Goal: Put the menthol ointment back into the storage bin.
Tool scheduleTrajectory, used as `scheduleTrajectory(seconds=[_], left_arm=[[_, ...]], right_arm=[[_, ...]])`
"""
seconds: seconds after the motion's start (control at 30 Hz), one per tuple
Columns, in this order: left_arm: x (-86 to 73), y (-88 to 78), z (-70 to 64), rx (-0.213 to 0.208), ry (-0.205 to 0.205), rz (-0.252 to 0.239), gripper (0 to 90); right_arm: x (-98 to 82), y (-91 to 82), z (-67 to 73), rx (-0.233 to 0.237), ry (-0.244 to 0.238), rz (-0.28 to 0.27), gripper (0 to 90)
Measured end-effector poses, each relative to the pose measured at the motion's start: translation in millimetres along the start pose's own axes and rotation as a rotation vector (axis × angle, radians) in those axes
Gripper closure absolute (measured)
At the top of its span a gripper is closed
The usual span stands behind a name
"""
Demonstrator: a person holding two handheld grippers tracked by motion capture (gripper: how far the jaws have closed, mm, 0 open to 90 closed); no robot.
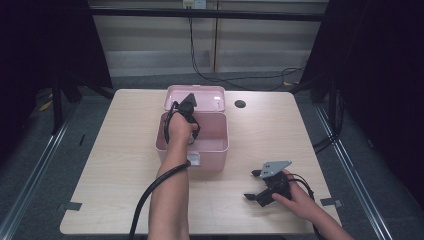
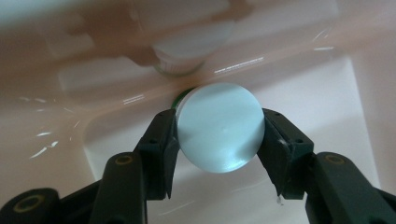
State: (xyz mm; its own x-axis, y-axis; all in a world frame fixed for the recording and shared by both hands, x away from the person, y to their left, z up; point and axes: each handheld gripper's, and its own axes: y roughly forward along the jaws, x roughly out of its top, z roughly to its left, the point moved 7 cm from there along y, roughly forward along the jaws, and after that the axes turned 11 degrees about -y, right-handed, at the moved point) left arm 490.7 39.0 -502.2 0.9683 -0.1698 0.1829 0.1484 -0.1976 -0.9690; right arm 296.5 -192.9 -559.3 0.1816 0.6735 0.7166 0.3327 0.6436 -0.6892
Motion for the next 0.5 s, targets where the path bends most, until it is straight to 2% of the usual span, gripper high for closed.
scheduleTrajectory(seconds=[0.17,0.3,0.5], left_arm=[[2.1,-2.1,-1.4,0.006,0.012,-0.001,49.1],[3.3,-1.8,-1.5,0.007,-0.001,-0.017,49.2],[2.5,-2.1,0.2,0.0,0.0,-0.01,49.2]], right_arm=[[0.0,0.0,0.0,0.0,0.0,0.0,11.0],[0.0,0.0,0.0,0.0,0.0,0.0,11.0],[0.0,0.0,0.0,0.0,0.0,0.0,11.0]])
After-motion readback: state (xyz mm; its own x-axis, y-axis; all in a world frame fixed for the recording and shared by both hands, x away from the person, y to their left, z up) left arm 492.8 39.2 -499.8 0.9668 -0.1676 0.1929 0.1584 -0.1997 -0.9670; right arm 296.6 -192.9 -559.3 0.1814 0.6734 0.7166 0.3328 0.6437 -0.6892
